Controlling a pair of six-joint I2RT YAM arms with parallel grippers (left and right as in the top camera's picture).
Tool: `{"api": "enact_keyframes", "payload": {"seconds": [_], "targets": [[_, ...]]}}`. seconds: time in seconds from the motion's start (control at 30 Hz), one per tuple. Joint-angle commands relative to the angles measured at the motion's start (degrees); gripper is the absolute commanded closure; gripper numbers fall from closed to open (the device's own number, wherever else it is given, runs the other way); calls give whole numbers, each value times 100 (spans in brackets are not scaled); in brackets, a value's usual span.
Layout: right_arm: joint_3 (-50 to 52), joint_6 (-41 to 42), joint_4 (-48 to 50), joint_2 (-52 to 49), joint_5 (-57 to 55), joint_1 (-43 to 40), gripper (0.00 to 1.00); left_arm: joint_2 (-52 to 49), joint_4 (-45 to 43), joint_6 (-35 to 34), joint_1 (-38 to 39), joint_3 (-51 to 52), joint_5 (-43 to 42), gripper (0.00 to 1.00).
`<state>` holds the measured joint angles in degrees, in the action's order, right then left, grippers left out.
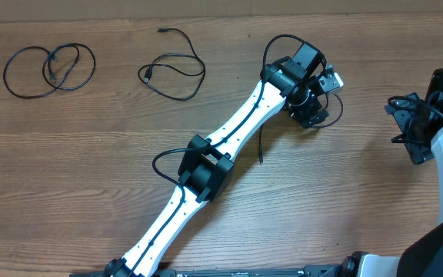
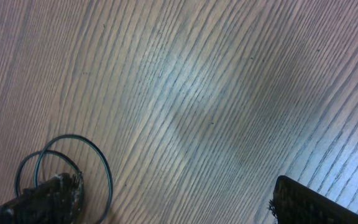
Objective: Untangle cables
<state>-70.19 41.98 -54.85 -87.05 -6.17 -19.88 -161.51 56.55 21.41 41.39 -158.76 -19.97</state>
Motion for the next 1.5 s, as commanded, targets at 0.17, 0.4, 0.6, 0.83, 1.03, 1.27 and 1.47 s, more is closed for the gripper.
{"api": "enact_keyframes", "payload": {"seconds": [0.17, 0.4, 0.6, 0.83, 1.03, 1.27, 1.47], "targets": [[-103, 20, 28, 26, -15, -7, 0, 149, -184, 136, 0, 48, 151, 0], [-103, 20, 28, 26, -15, -7, 0, 149, -505, 133, 15, 345, 153, 0], [-103, 20, 28, 24, -15, -7, 0, 149, -804, 136, 22, 732, 240, 0], [-103, 20, 28, 24, -15, -7, 0, 146, -1161, 133, 33, 1008, 234, 9], [-103, 20, 28, 26, -15, -7, 0, 146, -1239, 345, 24, 1469, 256, 37], [-103, 20, 28, 24, -15, -7, 0, 149, -1309, 345, 24, 1685, 260, 96], [-103, 20, 28, 26, -15, -7, 0, 234, -879, 341, -15, 1174, 275, 96]]}}
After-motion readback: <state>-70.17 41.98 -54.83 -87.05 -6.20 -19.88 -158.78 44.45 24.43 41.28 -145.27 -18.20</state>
